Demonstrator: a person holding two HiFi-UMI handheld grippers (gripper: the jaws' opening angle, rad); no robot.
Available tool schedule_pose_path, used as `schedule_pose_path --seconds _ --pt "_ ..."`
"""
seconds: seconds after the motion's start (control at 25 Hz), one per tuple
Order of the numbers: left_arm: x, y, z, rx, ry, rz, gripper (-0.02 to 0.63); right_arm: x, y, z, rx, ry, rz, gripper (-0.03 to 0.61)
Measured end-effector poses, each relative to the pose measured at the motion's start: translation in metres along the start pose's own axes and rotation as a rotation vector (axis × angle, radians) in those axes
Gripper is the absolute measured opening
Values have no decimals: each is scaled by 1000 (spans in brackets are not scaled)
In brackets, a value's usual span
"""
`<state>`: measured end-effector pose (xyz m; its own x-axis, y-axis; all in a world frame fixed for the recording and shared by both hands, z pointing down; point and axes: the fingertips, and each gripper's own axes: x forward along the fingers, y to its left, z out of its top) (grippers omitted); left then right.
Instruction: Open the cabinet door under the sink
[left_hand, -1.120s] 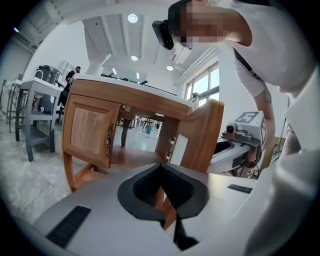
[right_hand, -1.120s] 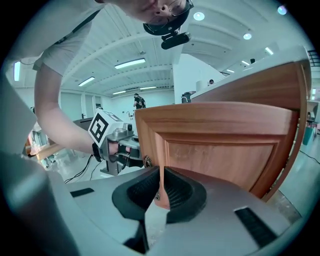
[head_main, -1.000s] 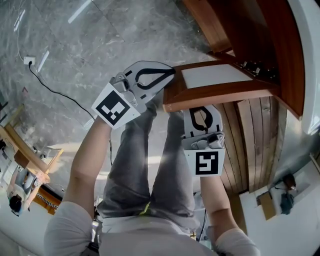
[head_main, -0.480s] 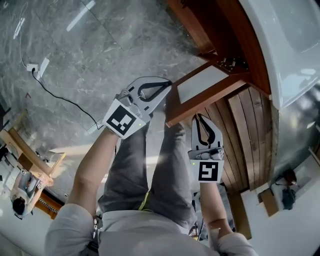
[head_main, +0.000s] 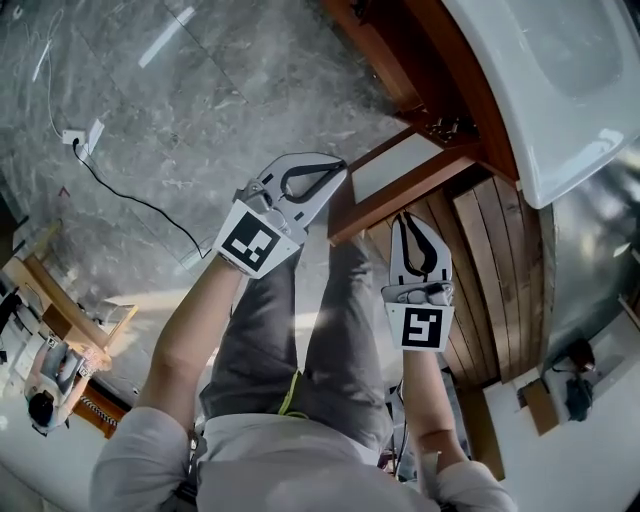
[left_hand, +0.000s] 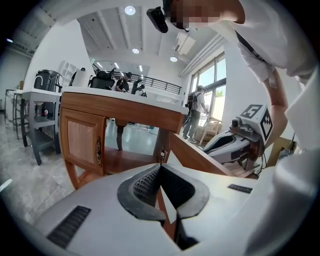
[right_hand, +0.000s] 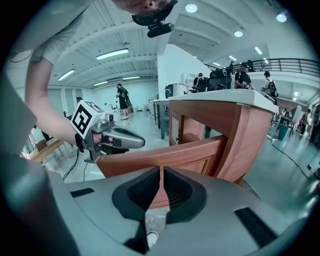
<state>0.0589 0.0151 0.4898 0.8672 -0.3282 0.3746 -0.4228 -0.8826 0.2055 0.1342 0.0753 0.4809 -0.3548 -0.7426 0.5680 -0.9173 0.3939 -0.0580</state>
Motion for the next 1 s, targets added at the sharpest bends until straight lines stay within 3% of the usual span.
schedule_pose_path --seconds 0.4,0.56,0.8,1.0 --pt "-13 1 34 2 11 20 11 -2 -6 39 -39 13 -19 46" --pt "-19 6 50 -53 31 77 11 -6 -11 52 -29 30 -32 46" --pt "-31 4 84 -67 14 106 11 -6 -10 81 -25 47 -40 45" --pt "-50 17 123 -40 -11 206 11 -5 -11 112 33 1 -34 44"
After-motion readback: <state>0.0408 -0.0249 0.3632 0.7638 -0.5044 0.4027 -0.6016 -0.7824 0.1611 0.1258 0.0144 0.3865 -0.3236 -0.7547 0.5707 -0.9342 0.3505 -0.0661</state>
